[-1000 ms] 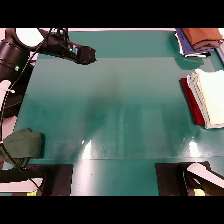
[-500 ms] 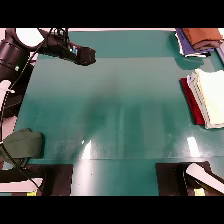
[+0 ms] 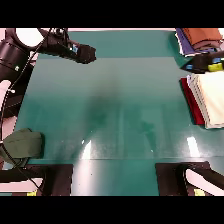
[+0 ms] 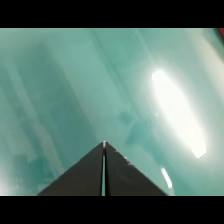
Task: Fold the shirts.
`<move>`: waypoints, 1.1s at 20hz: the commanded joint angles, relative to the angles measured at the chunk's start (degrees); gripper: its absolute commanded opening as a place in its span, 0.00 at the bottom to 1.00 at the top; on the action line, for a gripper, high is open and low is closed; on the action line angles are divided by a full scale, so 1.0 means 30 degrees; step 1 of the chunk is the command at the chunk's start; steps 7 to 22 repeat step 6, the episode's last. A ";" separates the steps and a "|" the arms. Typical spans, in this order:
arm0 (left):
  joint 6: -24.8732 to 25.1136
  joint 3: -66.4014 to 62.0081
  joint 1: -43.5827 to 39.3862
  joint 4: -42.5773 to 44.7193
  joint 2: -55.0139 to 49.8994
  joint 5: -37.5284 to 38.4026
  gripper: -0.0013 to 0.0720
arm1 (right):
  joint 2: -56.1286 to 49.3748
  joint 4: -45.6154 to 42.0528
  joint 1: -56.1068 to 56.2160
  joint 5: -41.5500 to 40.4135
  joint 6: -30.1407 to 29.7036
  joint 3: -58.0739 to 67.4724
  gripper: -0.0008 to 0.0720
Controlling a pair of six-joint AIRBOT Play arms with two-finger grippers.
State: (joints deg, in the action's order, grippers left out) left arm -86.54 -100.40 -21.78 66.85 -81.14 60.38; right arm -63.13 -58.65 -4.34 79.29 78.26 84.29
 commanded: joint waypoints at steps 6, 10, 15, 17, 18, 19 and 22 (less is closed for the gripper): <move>-0.0007 -0.0007 0.0015 0.0000 -0.0015 -0.2820 0.05 | 0.0007 0.0044 0.3475 -0.0634 -0.0102 0.0044 0.04; -0.0007 -0.0007 0.0015 0.0000 -0.0015 -0.2820 0.05 | 0.0007 0.0044 0.3475 -0.0634 -0.0102 0.0044 0.04; -0.0007 -0.0007 0.0015 0.0000 -0.0015 -0.2820 0.05 | 0.0007 0.0044 0.3475 -0.0634 -0.0102 0.0044 0.04; -0.0007 -0.0007 0.0015 0.0000 -0.0015 -0.2820 0.05 | 0.0007 0.0044 0.3475 -0.0634 -0.0102 0.0044 0.04; -0.0007 -0.0007 0.0015 0.0000 -0.0015 -0.2820 0.05 | 0.0007 0.0044 0.3475 -0.0634 -0.0102 0.0044 0.04; -0.0007 -0.0007 0.0015 0.0000 -0.0015 -0.2820 0.05 | 0.0007 0.0044 0.3475 -0.0634 -0.0102 0.0044 0.04; -0.0007 -0.0007 0.0015 0.0000 -0.0015 -0.2820 0.05 | 0.0007 0.0044 0.3475 -0.0634 -0.0102 0.0044 0.04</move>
